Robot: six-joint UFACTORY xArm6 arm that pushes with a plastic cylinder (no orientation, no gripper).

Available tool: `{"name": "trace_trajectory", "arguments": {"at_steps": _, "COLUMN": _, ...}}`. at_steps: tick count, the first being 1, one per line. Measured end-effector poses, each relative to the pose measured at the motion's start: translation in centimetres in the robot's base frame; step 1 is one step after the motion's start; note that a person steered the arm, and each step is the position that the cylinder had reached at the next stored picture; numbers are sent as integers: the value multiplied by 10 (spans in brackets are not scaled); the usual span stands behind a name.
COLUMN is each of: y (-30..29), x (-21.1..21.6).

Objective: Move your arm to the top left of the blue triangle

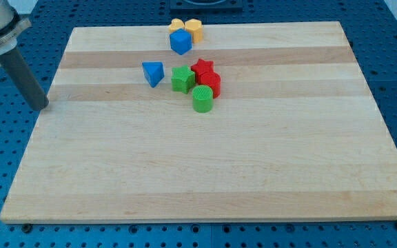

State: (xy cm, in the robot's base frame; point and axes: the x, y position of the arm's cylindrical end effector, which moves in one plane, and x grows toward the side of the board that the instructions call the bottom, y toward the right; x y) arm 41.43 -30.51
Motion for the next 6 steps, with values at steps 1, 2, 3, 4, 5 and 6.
{"name": "trace_trajectory", "arguments": {"at_steps": 1, "y": 7, "x": -36}}
{"name": "trace_trajectory", "arguments": {"at_steps": 2, "y": 41, "x": -83}}
{"name": "trace_trajectory", "arguments": {"at_steps": 3, "y": 100, "x": -97}}
{"name": "trace_trajectory", "arguments": {"at_steps": 4, "y": 136, "x": -93}}
{"name": "trace_trajectory", "arguments": {"at_steps": 5, "y": 159, "x": -72}}
{"name": "trace_trajectory", "arguments": {"at_steps": 6, "y": 172, "x": -45}}
